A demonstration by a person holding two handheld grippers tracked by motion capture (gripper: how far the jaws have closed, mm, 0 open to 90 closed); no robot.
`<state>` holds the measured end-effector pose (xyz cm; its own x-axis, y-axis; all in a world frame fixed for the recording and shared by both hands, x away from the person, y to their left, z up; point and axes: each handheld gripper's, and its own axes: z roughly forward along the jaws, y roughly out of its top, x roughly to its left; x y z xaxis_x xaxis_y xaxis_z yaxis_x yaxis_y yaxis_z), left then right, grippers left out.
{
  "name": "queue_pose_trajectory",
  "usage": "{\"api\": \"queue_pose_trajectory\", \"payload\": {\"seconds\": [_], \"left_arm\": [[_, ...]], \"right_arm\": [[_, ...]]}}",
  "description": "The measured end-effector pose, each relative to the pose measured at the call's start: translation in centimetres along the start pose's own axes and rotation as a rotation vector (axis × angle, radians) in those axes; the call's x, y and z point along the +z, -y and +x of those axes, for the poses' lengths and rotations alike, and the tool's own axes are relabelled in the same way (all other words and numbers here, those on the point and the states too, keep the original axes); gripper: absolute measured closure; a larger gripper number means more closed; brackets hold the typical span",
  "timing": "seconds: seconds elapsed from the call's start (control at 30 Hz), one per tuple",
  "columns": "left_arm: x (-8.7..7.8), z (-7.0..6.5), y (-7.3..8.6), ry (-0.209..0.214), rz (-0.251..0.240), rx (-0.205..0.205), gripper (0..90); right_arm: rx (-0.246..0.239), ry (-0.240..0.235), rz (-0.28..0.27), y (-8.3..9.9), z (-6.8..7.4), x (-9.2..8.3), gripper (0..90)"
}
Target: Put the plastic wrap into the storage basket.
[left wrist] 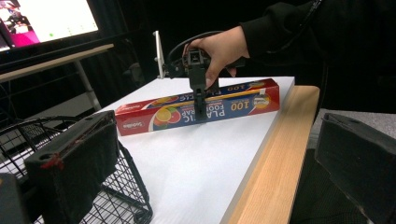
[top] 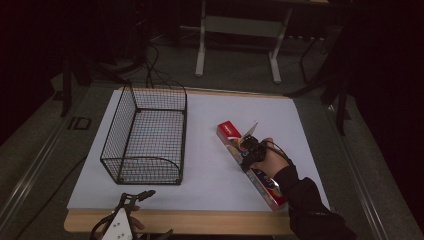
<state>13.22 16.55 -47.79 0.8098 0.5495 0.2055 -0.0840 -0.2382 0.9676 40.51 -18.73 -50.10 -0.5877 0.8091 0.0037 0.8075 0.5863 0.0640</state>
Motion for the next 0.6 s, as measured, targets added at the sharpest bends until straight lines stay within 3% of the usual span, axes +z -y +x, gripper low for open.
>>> {"api": "queue_pose_trajectory", "payload": {"seconds": [0.17,0.37,0.6], "left_arm": [[0.0,0.0,0.0,-0.002,0.000,-0.001,0.3],[0.0,0.0,0.0,-0.002,0.004,0.003,0.3],[0.1,0.0,0.0,-0.003,0.005,0.003,0.3]], "right_arm": [[0.018,0.014,0.011,-0.1,0.2,-0.1,40.2],[0.047,0.007,-0.035,0.0,-0.4,-0.8,40.5],[0.052,0.009,-0.097,-0.2,-1.0,-3.0,40.5]]}}
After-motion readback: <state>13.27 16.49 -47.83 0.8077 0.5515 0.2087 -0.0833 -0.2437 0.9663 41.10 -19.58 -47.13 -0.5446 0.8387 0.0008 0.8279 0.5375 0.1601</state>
